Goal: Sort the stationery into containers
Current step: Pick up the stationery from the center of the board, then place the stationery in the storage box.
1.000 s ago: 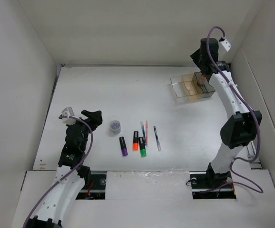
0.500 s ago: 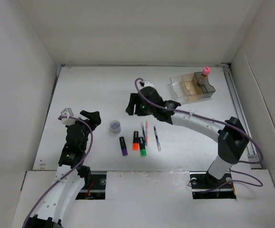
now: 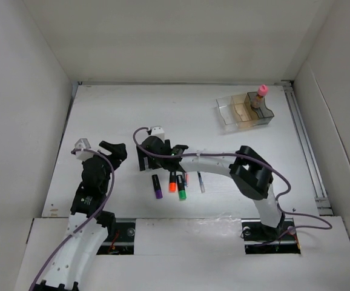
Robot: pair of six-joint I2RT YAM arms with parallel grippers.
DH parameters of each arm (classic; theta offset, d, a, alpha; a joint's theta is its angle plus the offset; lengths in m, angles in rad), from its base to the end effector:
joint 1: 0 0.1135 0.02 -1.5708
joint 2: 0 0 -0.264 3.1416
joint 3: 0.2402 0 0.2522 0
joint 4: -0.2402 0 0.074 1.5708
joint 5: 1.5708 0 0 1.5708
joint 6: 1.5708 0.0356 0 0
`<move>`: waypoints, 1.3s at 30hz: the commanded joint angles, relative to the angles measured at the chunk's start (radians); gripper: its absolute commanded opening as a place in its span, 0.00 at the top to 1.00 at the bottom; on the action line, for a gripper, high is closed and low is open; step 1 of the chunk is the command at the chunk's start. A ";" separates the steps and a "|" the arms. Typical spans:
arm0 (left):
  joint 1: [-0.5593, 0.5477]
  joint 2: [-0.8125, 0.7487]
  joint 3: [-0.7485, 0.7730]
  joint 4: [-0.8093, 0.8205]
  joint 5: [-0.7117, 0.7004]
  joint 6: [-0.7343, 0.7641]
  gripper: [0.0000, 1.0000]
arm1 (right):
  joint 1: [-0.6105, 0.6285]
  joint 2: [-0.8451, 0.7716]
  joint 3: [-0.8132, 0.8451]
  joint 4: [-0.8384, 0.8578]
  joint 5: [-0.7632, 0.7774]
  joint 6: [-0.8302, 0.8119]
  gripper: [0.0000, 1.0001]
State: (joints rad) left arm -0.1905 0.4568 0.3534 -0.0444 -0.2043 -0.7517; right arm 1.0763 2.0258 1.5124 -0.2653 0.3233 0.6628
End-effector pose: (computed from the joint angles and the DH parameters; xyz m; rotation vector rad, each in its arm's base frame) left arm 0.1394 -0.0195 0.2483 -0.6284 1.6263 -0.5210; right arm 0.2262 0.3956 0.2069 -0.3253 2.3312 0.5032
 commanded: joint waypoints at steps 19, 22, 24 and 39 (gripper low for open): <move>-0.006 -0.133 0.068 -0.146 0.060 -0.060 0.26 | -0.007 0.172 0.308 -0.170 0.098 0.023 0.54; -0.006 -0.110 0.047 -0.100 0.071 -0.060 0.26 | -0.038 0.113 0.296 -0.170 0.108 0.023 0.60; -0.006 -0.100 0.038 -0.089 0.080 -0.060 0.26 | -0.062 0.038 0.263 -0.170 0.094 0.034 0.60; -0.006 0.095 -0.017 0.156 0.305 0.045 0.28 | -0.913 -0.432 0.054 -0.163 -0.013 0.155 0.63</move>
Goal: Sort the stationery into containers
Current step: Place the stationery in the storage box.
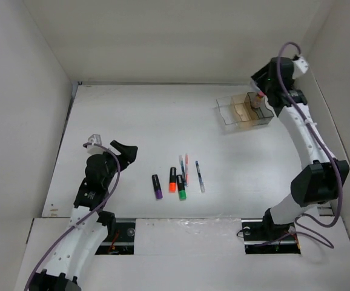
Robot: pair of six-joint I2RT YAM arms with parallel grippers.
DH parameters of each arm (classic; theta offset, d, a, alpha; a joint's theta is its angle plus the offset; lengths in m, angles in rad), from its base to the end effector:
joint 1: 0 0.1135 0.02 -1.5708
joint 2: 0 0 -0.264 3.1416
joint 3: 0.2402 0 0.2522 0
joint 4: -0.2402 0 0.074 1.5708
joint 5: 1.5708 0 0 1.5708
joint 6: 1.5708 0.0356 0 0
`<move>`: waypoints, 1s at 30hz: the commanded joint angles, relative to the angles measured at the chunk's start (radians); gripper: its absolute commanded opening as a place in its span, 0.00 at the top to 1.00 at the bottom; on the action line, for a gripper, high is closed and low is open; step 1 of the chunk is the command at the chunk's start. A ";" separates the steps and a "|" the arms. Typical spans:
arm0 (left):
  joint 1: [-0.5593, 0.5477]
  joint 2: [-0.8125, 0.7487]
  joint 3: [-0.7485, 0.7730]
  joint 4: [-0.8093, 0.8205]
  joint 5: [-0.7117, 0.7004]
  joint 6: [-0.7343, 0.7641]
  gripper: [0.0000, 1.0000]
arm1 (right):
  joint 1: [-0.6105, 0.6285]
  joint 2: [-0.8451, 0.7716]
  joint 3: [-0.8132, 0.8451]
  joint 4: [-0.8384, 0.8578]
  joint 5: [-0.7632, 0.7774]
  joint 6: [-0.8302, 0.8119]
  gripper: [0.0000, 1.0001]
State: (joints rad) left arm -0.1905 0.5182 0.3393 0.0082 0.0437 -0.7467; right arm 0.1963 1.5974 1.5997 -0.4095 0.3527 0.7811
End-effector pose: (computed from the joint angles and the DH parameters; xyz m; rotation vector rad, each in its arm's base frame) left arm 0.1473 -0.0300 0.2411 -0.4615 1.7370 -0.7187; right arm 0.3658 0.0602 0.3954 0.7809 1.8012 0.2953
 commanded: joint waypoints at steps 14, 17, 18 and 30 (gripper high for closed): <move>-0.006 0.292 0.063 0.233 0.113 0.058 0.27 | -0.262 0.256 0.065 -0.058 -0.112 0.086 0.67; -0.006 0.313 0.043 0.277 0.123 0.058 0.27 | -0.285 0.266 0.056 -0.058 -0.112 0.086 0.67; -0.006 0.324 0.043 0.291 0.124 0.058 0.25 | -0.285 0.266 0.055 -0.046 -0.112 0.086 0.67; -0.006 0.384 0.033 0.340 0.134 0.067 0.25 | -0.314 0.317 0.080 -0.046 -0.067 0.086 0.65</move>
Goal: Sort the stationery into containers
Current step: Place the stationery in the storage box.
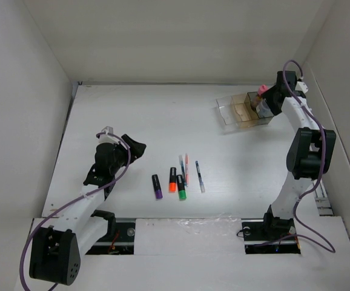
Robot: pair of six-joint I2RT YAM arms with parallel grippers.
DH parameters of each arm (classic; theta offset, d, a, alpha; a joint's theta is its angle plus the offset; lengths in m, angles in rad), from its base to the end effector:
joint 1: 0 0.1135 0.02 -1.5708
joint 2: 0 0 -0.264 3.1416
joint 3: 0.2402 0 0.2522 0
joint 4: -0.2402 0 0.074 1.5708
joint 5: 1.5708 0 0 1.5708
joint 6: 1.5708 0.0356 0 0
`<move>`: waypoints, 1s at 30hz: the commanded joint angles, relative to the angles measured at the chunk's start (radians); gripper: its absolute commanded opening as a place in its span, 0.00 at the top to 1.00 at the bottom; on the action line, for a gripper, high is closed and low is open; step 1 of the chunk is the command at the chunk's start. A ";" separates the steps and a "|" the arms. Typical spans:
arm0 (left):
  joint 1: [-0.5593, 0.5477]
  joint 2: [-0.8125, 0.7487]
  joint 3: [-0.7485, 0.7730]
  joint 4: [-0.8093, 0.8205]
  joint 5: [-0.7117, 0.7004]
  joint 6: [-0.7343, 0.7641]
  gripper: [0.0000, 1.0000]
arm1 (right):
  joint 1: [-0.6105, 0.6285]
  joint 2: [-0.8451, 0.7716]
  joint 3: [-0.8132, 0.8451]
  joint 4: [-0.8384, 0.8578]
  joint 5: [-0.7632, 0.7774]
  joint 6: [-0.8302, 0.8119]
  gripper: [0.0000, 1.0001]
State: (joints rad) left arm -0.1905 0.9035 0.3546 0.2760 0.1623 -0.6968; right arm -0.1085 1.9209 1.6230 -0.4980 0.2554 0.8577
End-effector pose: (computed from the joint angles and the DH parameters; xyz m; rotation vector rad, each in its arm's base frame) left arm 0.1972 -0.0439 0.2148 -0.3637 1.8756 -0.7610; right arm 0.4347 -0.0564 0.2695 1.1915 2.0083 0.0695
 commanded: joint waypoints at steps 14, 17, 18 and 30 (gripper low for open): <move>-0.006 0.009 0.027 0.060 0.005 0.017 0.25 | -0.010 0.015 0.055 0.058 0.067 0.018 0.47; -0.006 0.009 0.018 0.072 0.005 0.017 0.25 | 0.000 0.015 0.055 0.047 0.076 0.018 0.37; -0.006 0.018 0.029 0.072 0.005 0.017 0.25 | 0.000 0.015 0.055 0.058 0.076 0.018 0.35; -0.006 0.029 0.030 0.074 0.005 0.017 0.25 | 0.038 -0.014 0.037 0.053 0.099 0.018 0.22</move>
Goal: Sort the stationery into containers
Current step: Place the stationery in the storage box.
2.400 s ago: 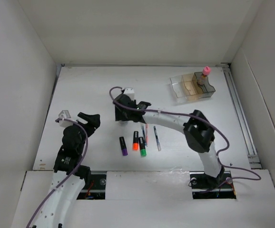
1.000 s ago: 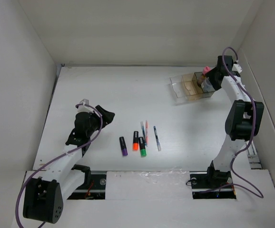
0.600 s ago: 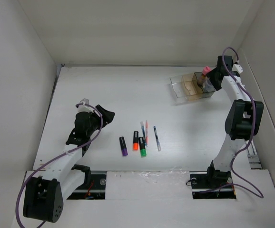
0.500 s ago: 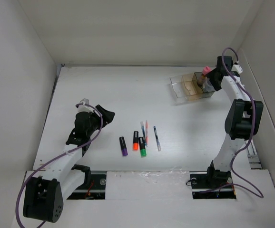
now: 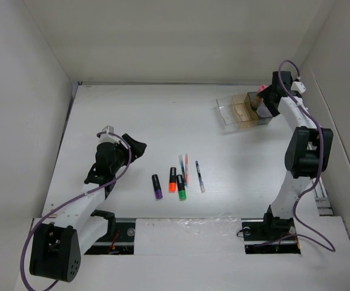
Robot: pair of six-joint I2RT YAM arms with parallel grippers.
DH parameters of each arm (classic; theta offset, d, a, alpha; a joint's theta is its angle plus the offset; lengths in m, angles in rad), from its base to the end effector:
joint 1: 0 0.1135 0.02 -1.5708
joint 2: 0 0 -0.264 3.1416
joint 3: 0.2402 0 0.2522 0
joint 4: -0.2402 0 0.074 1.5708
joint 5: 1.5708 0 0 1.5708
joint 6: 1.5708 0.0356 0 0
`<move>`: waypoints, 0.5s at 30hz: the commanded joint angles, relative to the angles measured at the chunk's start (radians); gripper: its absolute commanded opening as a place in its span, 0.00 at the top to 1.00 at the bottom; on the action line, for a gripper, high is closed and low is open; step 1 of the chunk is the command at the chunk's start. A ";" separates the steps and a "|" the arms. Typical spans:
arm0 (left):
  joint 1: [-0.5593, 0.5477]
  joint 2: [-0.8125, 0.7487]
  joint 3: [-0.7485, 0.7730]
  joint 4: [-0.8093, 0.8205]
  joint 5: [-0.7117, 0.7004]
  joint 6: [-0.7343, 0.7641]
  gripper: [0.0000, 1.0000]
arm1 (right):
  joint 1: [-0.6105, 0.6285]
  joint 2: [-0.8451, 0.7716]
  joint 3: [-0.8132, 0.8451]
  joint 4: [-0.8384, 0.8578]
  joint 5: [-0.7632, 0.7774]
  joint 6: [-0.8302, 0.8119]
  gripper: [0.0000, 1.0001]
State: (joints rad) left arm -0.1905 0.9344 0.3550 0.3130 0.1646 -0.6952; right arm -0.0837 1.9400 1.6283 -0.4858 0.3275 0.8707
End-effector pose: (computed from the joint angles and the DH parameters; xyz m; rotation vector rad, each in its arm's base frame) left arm 0.2014 -0.0448 0.2132 -0.3585 1.8699 -0.7635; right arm 0.4396 -0.0484 0.2646 1.1990 1.9806 0.0081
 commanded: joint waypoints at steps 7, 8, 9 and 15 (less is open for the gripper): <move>-0.006 -0.022 0.030 0.024 0.003 0.016 0.25 | 0.099 -0.125 -0.016 0.044 0.027 0.024 0.59; -0.006 -0.022 0.021 0.034 0.003 0.016 0.28 | 0.125 -0.165 -0.048 0.044 0.027 0.024 0.67; -0.006 -0.031 0.021 0.034 0.003 0.016 0.28 | 0.156 -0.186 -0.070 0.053 0.027 0.024 0.81; -0.006 -0.055 0.039 -0.028 -0.060 -0.006 0.34 | 0.494 -0.321 -0.260 0.142 -0.171 0.004 1.00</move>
State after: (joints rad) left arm -0.1905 0.9108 0.3550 0.2947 0.1410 -0.6960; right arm 0.2596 1.6905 1.4403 -0.4198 0.2874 0.8894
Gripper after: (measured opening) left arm 0.673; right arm 0.010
